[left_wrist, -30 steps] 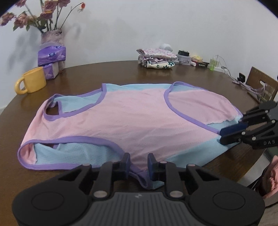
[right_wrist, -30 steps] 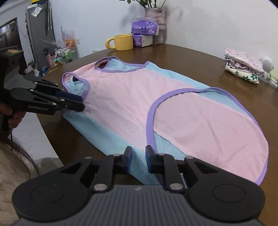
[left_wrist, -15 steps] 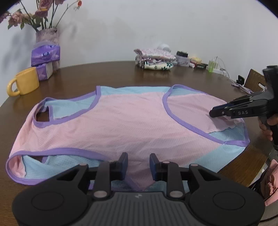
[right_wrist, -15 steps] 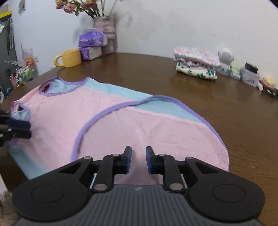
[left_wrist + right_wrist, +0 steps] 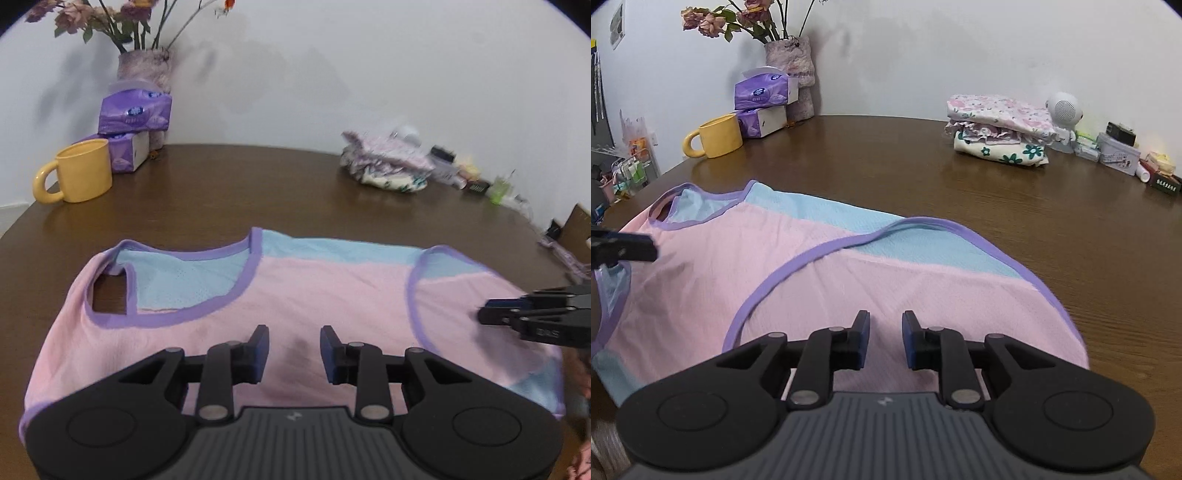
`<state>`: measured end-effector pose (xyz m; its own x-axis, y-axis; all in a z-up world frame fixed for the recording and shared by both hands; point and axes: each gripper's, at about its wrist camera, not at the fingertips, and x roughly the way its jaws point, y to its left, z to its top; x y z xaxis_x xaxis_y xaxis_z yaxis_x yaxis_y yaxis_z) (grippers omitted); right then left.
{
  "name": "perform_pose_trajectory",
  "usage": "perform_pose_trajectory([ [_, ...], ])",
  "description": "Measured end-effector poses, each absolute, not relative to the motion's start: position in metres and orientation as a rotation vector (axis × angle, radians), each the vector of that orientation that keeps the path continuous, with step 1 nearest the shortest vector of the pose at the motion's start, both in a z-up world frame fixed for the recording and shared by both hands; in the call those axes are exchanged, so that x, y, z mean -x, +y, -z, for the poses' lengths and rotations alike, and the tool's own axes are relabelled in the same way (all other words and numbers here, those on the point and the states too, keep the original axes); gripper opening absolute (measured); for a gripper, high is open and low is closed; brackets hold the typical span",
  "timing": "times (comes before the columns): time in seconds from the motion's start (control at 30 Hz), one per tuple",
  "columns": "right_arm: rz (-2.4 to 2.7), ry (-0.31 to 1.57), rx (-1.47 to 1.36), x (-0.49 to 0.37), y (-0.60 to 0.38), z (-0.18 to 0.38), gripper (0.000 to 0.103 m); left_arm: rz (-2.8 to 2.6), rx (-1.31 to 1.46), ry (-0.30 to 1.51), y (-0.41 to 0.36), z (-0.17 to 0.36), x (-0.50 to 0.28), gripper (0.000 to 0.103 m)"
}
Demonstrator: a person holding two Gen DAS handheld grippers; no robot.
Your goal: Fold clothes
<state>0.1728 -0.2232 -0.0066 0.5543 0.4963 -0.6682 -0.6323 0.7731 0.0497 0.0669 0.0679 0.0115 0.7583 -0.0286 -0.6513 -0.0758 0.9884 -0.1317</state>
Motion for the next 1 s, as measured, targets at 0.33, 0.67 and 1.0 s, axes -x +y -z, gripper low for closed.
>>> perform_pose_trajectory([
  [0.33,-0.608,0.735,0.184,-0.194,-0.238,0.007,0.019,-0.03,0.166,0.769,0.083,-0.003,-0.084,0.025],
  [0.67,-0.659,0.702,0.238,-0.219,-0.206,0.014,0.021,-0.03,0.153,0.783,0.095,0.001,-0.118,0.027],
  [1.0,-0.637,0.683,0.204,-0.246,-0.2,0.006,0.024,-0.06,0.123,0.782,0.12,-0.003,-0.168,0.026],
])
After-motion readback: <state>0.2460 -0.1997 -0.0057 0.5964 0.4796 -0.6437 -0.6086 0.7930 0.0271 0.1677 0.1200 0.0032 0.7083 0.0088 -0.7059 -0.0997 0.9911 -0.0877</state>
